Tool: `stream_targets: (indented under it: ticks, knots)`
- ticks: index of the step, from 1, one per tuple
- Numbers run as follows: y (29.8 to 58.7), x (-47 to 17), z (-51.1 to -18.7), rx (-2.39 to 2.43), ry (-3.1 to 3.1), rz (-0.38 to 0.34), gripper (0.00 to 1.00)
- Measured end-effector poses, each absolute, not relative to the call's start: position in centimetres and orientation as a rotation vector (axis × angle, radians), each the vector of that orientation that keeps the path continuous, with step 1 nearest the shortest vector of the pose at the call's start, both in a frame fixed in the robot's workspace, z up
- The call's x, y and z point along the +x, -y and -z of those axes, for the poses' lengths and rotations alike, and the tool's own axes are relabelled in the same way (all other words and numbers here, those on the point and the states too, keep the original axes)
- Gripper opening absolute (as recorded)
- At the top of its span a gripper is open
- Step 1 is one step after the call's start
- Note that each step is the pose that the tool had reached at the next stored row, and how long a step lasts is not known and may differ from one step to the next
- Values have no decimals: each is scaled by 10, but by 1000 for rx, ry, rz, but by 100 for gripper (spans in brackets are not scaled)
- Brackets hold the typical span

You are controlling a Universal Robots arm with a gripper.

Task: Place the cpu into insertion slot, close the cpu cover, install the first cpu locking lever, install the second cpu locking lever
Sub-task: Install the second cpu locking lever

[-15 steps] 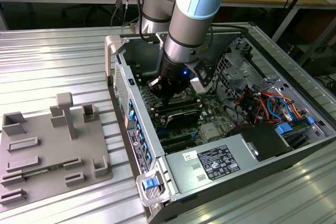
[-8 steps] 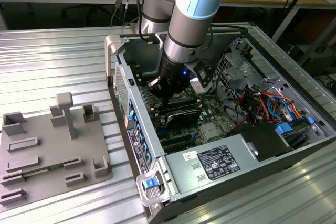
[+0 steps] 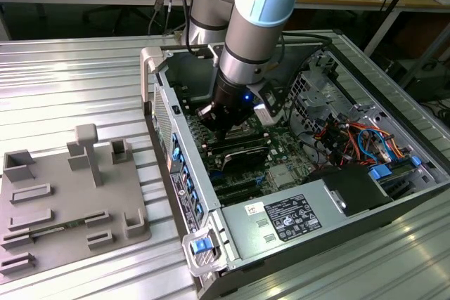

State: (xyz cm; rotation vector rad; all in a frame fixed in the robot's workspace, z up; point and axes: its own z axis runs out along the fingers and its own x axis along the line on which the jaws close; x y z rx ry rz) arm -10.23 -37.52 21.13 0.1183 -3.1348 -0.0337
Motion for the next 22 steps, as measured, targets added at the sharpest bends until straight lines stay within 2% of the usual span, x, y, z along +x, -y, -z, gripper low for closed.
stream_targets:
  ticks: [22]
  knots:
    - [371, -102, -203, 119, 3136, 71, 11]
